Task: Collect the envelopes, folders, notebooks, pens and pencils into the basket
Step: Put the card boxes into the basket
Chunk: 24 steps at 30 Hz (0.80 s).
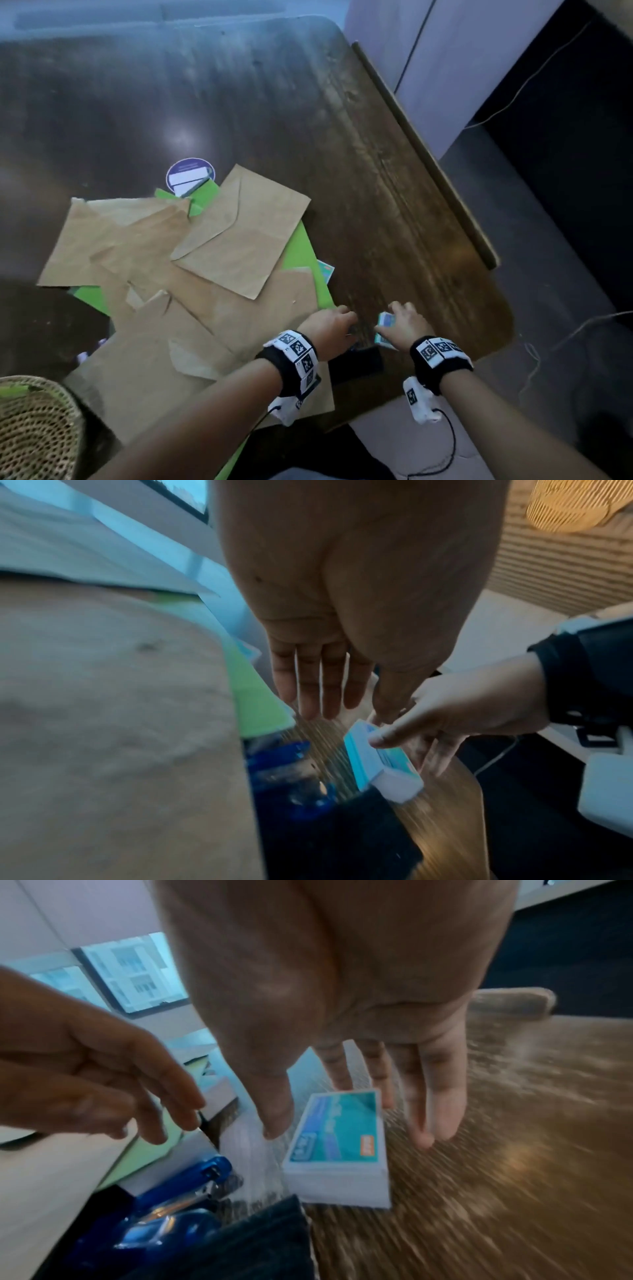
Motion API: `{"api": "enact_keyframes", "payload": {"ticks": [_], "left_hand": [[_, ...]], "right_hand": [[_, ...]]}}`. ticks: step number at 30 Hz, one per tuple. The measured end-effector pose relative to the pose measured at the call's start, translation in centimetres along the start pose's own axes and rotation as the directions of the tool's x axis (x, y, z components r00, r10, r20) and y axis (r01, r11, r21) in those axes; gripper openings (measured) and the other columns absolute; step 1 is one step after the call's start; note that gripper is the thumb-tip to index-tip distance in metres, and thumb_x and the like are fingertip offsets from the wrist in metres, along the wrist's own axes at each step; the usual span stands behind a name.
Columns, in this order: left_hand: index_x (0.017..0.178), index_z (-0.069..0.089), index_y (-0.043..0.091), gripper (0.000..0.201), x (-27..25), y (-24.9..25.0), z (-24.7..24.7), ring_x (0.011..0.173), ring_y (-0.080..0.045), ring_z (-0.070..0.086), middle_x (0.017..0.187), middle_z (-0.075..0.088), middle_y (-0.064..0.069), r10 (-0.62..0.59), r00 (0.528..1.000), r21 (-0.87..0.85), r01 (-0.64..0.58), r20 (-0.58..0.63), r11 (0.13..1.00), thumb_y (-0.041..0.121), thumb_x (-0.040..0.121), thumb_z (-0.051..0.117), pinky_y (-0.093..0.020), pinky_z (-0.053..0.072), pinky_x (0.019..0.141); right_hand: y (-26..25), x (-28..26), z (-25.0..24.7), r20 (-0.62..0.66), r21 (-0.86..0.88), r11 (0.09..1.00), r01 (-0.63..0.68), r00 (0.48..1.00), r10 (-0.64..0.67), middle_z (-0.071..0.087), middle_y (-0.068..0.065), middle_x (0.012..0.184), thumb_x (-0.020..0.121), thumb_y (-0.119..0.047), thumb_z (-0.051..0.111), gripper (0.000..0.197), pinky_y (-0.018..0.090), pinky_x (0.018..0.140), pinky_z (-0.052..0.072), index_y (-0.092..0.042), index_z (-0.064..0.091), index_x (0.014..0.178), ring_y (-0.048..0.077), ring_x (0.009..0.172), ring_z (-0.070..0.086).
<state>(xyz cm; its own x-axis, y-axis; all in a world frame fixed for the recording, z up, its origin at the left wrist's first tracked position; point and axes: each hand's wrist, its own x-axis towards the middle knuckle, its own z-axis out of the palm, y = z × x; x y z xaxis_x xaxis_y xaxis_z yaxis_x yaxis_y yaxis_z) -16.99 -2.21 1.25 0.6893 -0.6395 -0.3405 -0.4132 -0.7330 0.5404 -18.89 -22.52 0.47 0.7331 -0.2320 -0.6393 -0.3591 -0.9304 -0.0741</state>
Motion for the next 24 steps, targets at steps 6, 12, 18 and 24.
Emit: {"api": "enact_keyframes", "payload": {"ticks": [6,12,18,24], "left_hand": [[0.120,0.059,0.013,0.038,3.5,2.2,3.0,0.102,-0.031,0.062,0.112,0.058,-0.011,-0.076,0.992,-0.006,0.077,0.101,0.997,0.041,0.094,0.056,-0.042,0.052,0.086],[0.123,0.048,0.012,0.039,4.5,1.3,3.6,0.104,-0.032,0.061,0.118,0.059,-0.013,-0.169,0.984,-0.219,0.177,0.051,0.960,0.033,0.092,0.060,-0.043,0.050,0.087],[0.131,0.044,0.017,0.048,4.2,-0.2,1.6,0.109,-0.025,0.060,0.124,0.059,-0.007,-0.232,0.963,-0.330,0.176,-0.140,0.928,0.026,0.089,0.066,-0.038,0.050,0.087],[0.121,0.060,0.012,0.041,0.3,-5.2,-0.8,0.094,-0.026,0.060,0.109,0.058,-0.007,-0.139,0.937,-0.340,0.023,-0.321,0.940,0.028,0.085,0.074,-0.036,0.049,0.079]], "right_hand": [[0.5,1.5,1.3,0.095,0.207,0.971,-0.117,0.991,0.100,0.042,0.014,0.127,0.081,-0.040,0.074,0.056,0.037,0.088,0.048,-0.013,0.047,0.121,0.033,0.109,0.057],[-1.6,2.7,0.4,0.037,0.476,0.877,-0.072,0.997,0.061,0.045,0.009,0.123,0.080,-0.039,0.074,0.055,0.035,0.088,0.046,-0.013,0.047,0.120,0.028,0.111,0.055],[-2.7,2.5,-1.3,0.053,0.627,0.776,0.066,0.991,-0.127,0.049,-0.001,0.126,0.076,-0.043,0.070,0.057,0.042,0.093,0.053,-0.030,0.045,0.126,0.017,0.110,0.056],[-5.2,0.5,-3.5,0.005,0.468,0.790,0.397,0.892,-0.451,0.051,-0.007,0.121,0.086,-0.028,0.069,0.046,0.024,0.085,0.045,-0.038,0.051,0.128,0.006,0.107,0.055]]}}
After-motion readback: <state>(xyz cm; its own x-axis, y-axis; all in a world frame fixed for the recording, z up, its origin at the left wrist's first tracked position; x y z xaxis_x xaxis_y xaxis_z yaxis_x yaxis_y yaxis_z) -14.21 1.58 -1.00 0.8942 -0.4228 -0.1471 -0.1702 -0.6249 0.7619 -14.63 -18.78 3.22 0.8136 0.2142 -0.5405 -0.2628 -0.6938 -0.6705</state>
